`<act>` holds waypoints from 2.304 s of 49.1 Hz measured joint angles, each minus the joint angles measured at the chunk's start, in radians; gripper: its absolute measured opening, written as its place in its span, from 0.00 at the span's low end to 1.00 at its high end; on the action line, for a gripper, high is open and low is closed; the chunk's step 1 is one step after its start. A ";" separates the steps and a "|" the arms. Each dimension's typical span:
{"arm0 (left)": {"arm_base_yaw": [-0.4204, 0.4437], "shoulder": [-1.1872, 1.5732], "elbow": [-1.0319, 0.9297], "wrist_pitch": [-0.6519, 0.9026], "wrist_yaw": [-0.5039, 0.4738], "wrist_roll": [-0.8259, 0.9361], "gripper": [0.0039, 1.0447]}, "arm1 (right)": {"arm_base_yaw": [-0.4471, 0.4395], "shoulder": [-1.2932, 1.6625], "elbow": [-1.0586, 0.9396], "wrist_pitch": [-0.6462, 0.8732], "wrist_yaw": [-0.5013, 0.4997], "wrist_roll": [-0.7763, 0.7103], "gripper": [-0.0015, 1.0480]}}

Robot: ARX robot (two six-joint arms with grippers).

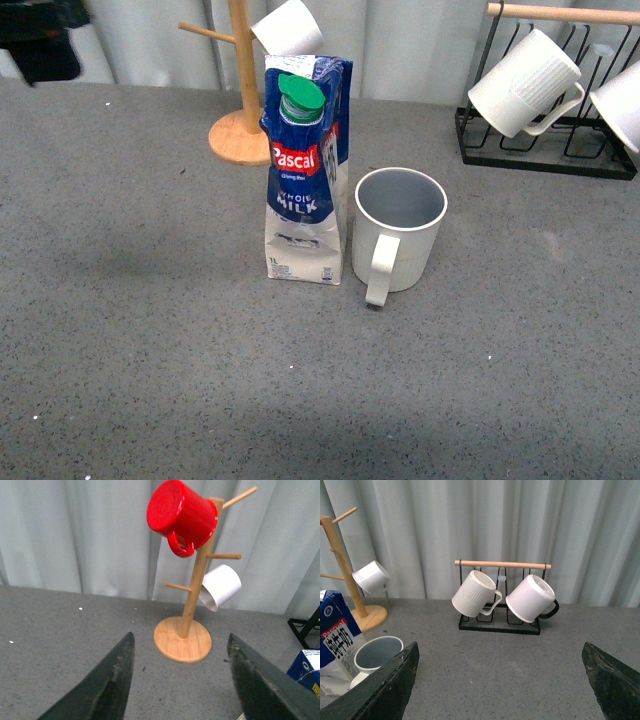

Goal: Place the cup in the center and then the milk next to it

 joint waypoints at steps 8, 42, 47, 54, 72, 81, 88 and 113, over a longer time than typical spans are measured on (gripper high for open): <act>0.042 -0.128 -0.123 -0.004 0.040 0.042 0.27 | 0.000 0.000 0.000 0.000 0.000 0.000 0.91; 0.183 -0.659 -0.372 -0.291 0.176 0.058 0.04 | 0.000 0.000 0.000 0.000 0.000 0.000 0.91; 0.184 -0.754 -0.389 -0.370 0.177 0.058 0.04 | 0.000 0.000 0.000 0.000 0.000 0.000 0.91; 0.184 -0.846 -0.400 -0.449 0.177 0.058 0.04 | 0.000 0.000 0.000 0.000 0.000 0.000 0.91; 0.184 -1.074 -0.401 -0.653 0.177 0.058 0.04 | 0.000 0.000 0.000 0.000 0.000 0.000 0.91; 0.184 -1.164 -0.401 -0.734 0.177 0.058 0.04 | 0.000 0.000 0.000 0.000 0.000 0.000 0.91; 0.184 -1.218 -0.401 -0.789 0.177 0.058 0.04 | 0.000 0.000 0.000 0.000 0.000 0.000 0.91; 0.184 -1.386 -0.401 -0.954 0.177 0.058 0.04 | 0.000 0.000 0.000 0.000 0.000 0.000 0.91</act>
